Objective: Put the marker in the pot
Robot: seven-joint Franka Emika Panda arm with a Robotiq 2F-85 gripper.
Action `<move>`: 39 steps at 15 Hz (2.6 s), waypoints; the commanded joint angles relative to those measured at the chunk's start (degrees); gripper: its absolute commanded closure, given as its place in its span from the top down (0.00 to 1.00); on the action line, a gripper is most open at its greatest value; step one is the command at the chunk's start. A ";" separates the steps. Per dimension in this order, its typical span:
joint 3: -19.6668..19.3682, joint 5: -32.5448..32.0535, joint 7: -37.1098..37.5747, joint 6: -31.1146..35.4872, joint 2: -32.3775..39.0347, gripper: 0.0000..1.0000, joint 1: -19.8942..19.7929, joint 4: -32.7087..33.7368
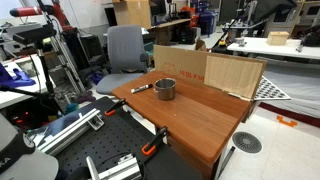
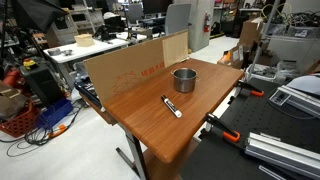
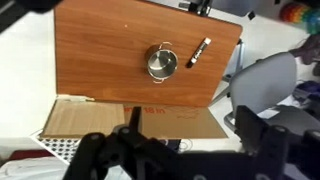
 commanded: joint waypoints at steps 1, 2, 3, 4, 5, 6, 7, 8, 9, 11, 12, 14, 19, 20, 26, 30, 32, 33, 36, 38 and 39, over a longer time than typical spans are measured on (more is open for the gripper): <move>1.54 0.77 -0.64 -0.23 0.30 1.00 -1.89 0.25; 1.54 0.77 -0.64 -0.23 0.29 1.00 -1.89 0.29; 1.54 0.77 -0.64 -0.23 0.29 1.00 -1.89 0.29; 1.54 0.77 -0.64 -0.23 0.29 1.00 -1.89 0.29; 1.54 0.77 -0.64 -0.23 0.29 1.00 -1.89 0.29; 1.54 0.77 -0.64 -0.23 0.29 1.00 -1.89 0.29; 1.54 0.77 -0.64 -0.23 0.29 1.00 -1.89 0.29; 1.54 0.77 -0.64 -0.23 0.29 1.00 -1.89 0.29; 1.54 0.77 -0.64 -0.23 0.29 1.00 -1.89 0.29; 1.54 0.77 -0.64 -0.23 0.29 1.00 -1.89 0.29; 1.54 0.77 -0.64 -0.23 0.29 1.00 -1.89 0.29; 1.54 0.77 -0.64 -0.23 0.29 1.00 -1.89 0.29; 1.54 0.77 -0.64 -0.23 0.29 1.00 -1.89 0.29; 1.54 0.77 -0.64 -0.23 0.29 1.00 -1.89 0.29; 1.54 0.77 -0.64 -0.23 0.29 1.00 -1.89 0.29; 2.54 0.67 -0.91 0.02 0.91 1.00 -1.82 -0.35; 2.78 1.59 -0.66 0.16 1.67 1.00 -1.61 -0.80; 2.88 2.17 -0.50 0.18 2.33 1.00 -1.50 -0.96; 3.32 3.99 -0.23 0.00 4.74 1.00 -1.40 -1.35; 3.85 5.57 0.02 0.28 6.95 1.00 -1.48 -1.58; 4.11 6.72 0.17 0.59 8.26 1.00 -1.50 -1.61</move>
